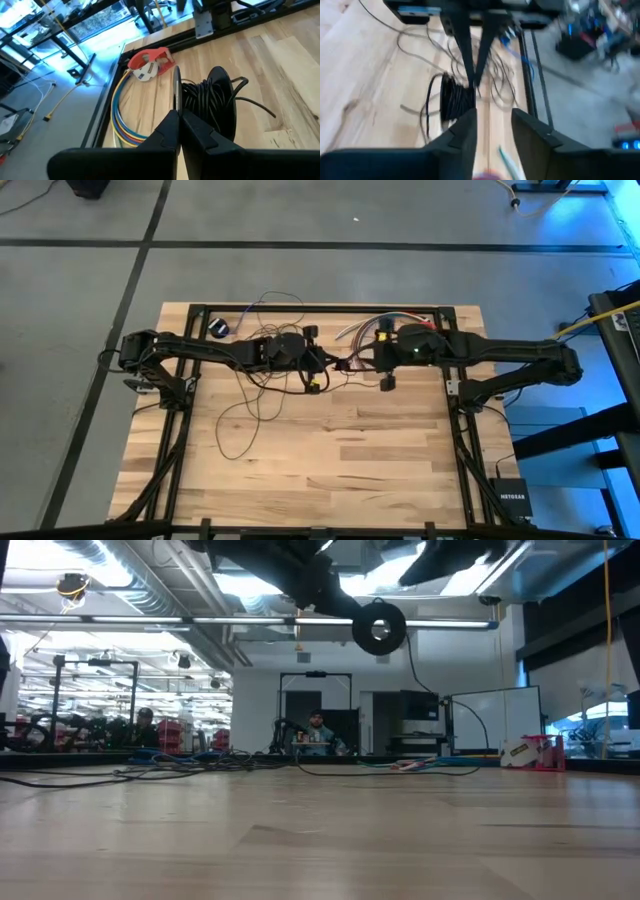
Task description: Coiling cords
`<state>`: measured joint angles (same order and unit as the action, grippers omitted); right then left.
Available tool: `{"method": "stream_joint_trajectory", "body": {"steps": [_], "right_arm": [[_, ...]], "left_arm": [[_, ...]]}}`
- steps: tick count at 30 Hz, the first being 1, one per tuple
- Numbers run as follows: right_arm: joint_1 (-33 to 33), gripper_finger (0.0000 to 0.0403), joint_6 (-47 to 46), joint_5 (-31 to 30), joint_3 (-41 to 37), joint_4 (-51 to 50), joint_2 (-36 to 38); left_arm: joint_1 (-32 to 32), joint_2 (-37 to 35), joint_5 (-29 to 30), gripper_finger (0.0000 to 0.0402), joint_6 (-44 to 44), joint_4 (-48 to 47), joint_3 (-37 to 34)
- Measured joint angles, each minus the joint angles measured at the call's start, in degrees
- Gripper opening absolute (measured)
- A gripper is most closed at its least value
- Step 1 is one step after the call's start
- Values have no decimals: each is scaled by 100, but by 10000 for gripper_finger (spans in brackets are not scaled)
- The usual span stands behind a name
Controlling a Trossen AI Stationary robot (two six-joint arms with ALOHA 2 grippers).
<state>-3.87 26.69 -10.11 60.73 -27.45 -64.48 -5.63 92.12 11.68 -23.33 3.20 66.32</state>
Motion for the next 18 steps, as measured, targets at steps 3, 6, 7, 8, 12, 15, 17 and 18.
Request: {"method": "stream_joint_trajectory", "body": {"steps": [3,6,7,8,12,15,17,18], "right_arm": [[252,139,-797,-244,217,-786,121],[433,141,-1620,-243,-138,-950,227],[514,141,-1826,-285,-359,-946,238],[608,141,-1971,-403,-612,-874,233],[888,142,-2167,-1937,-1735,559,185],[1005,142,-2086,-2827,-2415,1631,168],[1041,142,-2015,-3023,-2690,2308,169],[1043,142,-2000,-3079,-2784,2582,170]], "left_arm": [[0,0,153,1,34,1,0],[0,0,467,1,59,173,-2],[0,0,576,1,105,242,-2],[-7,0,645,1,171,346,-2],[-15,0,676,1,396,782,-2],[-15,0,676,1,497,839,-2],[-15,0,676,1,538,816,-2],[-15,0,676,1,539,810,-2]]}}
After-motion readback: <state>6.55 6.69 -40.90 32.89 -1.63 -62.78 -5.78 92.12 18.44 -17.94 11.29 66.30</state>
